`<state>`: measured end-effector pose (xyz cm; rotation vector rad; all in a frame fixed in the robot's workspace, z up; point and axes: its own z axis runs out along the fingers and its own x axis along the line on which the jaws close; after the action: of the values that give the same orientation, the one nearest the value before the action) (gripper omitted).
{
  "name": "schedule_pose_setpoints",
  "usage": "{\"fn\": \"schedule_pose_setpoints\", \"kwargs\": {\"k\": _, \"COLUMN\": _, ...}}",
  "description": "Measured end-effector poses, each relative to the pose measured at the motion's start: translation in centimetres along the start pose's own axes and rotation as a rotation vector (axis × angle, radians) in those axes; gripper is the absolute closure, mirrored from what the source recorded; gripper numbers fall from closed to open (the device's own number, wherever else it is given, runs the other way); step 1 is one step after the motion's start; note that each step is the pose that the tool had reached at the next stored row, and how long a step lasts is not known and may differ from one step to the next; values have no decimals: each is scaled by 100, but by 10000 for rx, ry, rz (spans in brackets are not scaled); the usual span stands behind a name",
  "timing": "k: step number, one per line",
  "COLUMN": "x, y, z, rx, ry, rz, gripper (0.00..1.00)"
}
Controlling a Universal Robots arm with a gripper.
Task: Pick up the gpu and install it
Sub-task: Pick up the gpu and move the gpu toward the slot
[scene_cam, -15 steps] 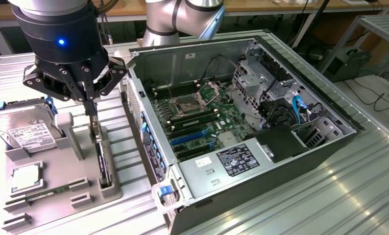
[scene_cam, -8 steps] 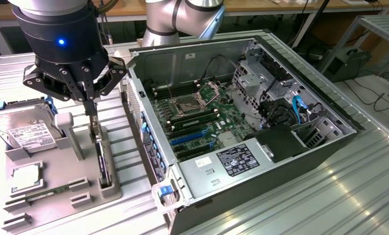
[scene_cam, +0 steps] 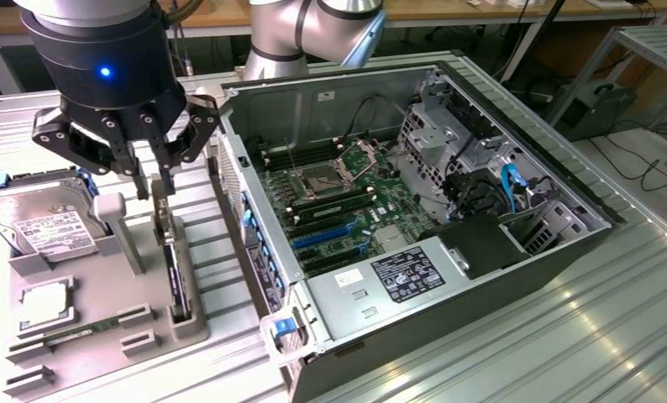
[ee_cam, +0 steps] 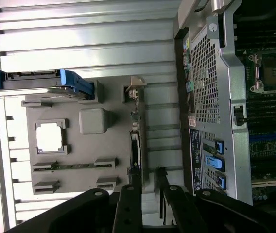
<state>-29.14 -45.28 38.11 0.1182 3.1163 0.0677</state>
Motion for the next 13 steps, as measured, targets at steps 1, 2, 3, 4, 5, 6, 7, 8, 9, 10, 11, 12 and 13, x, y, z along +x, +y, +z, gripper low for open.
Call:
{"fn": "schedule_pose_setpoints", "kwargs": {"k": 1, "x": 0, "y": 0, "z": 0, "rx": -1, "ry": 0, "rz": 0, "gripper": 71}}
{"fn": "schedule_pose_setpoints", "kwargs": {"k": 2, "x": 0, "y": 0, "z": 0, "rx": 0, "ry": 0, "rz": 0, "gripper": 58}}
{"fn": "schedule_pose_setpoints", "kwargs": {"k": 3, "x": 0, "y": 0, "z": 0, "rx": 0, "ry": 0, "rz": 0, "gripper": 46}}
{"fn": "schedule_pose_setpoints", "kwargs": {"k": 4, "x": 0, "y": 0, "z": 0, "rx": 0, "ry": 0, "rz": 0, "gripper": 46}}
{"fn": "schedule_pose_setpoints", "kwargs": {"k": 5, "x": 0, "y": 0, "z": 1, "rx": 0, "ry": 0, "rz": 0, "gripper": 46}}
{"fn": "schedule_pose_setpoints", "kwargs": {"k": 6, "x": -1, "y": 1, "z": 8, "rx": -2, "ry": -1, "rz": -2, "gripper": 40}}
{"fn": "schedule_pose_setpoints", "kwargs": {"k": 7, "x": 1, "y": 4, "z": 16, "rx": 0, "ry": 1, "rz": -14, "gripper": 40}}
{"fn": "schedule_pose_setpoints", "kwargs": {"k": 8, "x": 2, "y": 11, "z": 34, "rx": -3, "ry": 6, "rz": -106, "gripper": 34}}
{"fn": "schedule_pose_setpoints", "kwargs": {"k": 9, "x": 3, "y": 10, "z": 62, "rx": -5, "ry": 16, "rz": -240, "gripper": 34}}
{"fn": "schedule_pose_setpoints", "kwargs": {"k": 10, "x": 3, "y": 9, "z": 88, "rx": -6, "ry": 29, "rz": -346, "gripper": 34}}
{"fn": "schedule_pose_setpoints", "kwargs": {"k": 11, "x": 3, "y": 8, "z": 101, "rx": -6, "ry": 40, "rz": -389, "gripper": 34}}
{"fn": "schedule_pose_setpoints", "kwargs": {"k": 12, "x": 3, "y": 7, "z": 113, "rx": -7, "ry": 56, "rz": -429, "gripper": 34}}
{"fn": "schedule_pose_setpoints", "kwargs": {"k": 13, "x": 3, "y": 7, "z": 123, "rx": -5, "ry": 76, "rz": -454, "gripper": 34}}
